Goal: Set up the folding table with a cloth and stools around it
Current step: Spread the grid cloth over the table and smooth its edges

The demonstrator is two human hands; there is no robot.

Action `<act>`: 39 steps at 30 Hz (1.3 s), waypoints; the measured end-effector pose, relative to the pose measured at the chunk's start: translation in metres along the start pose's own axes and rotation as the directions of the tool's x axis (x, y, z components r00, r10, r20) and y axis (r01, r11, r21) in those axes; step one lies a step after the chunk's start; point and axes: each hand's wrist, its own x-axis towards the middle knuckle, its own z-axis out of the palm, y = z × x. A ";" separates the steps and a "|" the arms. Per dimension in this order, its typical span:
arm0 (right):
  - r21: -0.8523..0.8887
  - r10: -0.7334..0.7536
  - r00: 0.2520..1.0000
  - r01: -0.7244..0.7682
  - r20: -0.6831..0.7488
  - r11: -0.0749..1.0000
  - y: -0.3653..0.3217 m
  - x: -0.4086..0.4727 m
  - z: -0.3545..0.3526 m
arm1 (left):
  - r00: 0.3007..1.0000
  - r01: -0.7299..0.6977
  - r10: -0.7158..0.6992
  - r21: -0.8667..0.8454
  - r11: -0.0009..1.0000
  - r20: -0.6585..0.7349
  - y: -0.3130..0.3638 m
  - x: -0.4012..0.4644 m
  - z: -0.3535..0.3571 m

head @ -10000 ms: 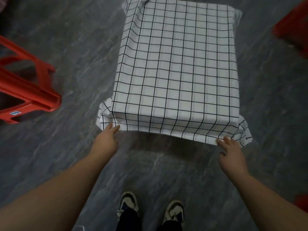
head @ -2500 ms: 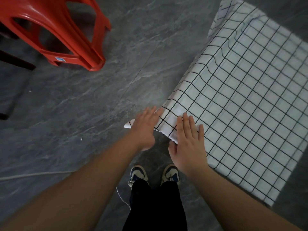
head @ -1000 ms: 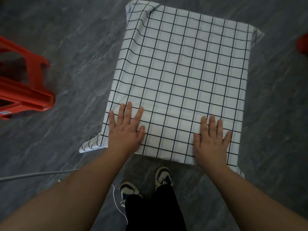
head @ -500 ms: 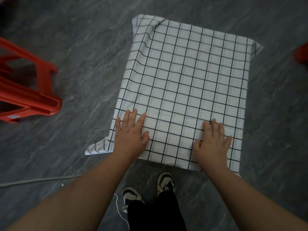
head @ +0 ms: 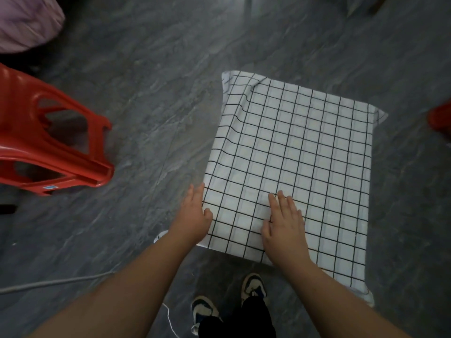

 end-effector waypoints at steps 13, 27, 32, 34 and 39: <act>0.115 -0.055 0.998 0.059 -0.039 0.992 -0.072 0.101 0.010 | 1.000 -0.018 0.019 -0.102 0.995 0.015 0.013 0.094 -0.050; 0.182 0.137 0.990 -0.142 0.038 0.973 -0.120 0.160 -0.028 | 0.980 -0.136 0.119 0.098 0.986 0.161 0.060 0.176 -0.137; 0.127 0.282 0.959 -0.283 0.027 0.951 -0.154 0.180 -0.039 | 0.939 -0.281 0.234 0.172 0.944 0.251 0.044 0.199 -0.178; 0.102 0.332 0.943 -0.333 0.025 0.937 -0.173 0.188 -0.042 | 0.913 -0.333 0.264 0.197 0.922 0.311 0.038 0.214 -0.199; 0.108 0.492 0.870 -0.489 0.001 0.865 -0.245 0.196 -0.065 | 0.834 -0.467 0.328 0.250 0.848 0.444 0.032 0.236 -0.280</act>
